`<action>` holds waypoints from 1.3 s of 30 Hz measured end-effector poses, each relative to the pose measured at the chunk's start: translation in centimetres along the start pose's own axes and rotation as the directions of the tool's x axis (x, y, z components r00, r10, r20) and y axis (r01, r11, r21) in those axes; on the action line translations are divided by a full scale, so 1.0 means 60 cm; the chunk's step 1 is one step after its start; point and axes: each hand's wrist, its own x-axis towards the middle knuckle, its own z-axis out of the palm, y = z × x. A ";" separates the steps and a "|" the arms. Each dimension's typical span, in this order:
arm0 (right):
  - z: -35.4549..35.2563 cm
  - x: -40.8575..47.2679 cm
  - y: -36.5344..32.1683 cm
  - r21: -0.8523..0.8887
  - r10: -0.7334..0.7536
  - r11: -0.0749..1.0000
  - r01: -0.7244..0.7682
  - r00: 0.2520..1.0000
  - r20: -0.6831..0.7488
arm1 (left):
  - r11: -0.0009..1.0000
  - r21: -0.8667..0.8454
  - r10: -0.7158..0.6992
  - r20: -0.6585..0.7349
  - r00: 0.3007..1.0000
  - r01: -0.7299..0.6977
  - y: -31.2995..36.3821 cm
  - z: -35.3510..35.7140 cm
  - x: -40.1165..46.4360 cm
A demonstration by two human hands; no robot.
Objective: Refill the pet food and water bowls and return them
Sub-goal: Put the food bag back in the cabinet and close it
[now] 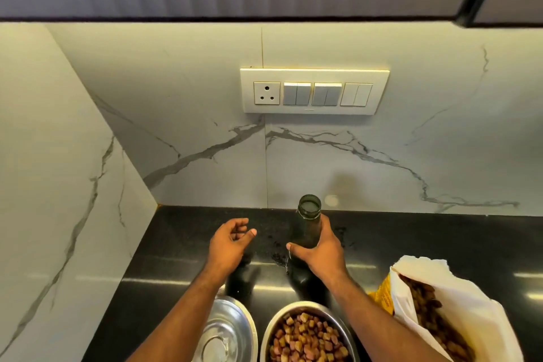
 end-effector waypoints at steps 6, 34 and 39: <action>0.007 0.008 0.004 -0.010 0.025 1.000 -0.025 1.000 -0.007 | 1.000 -0.005 -0.023 0.036 0.999 0.023 -0.018 0.011 0.029; -0.165 -0.180 -0.334 0.146 -0.680 0.709 0.690 0.724 -0.115 | 0.936 0.116 0.347 -0.150 0.926 -0.332 0.181 -0.088 -0.195; -0.203 -0.258 -0.457 0.427 -0.760 0.511 0.746 0.624 -0.181 | 0.889 0.174 0.458 -0.291 0.840 -0.424 0.255 -0.125 -0.272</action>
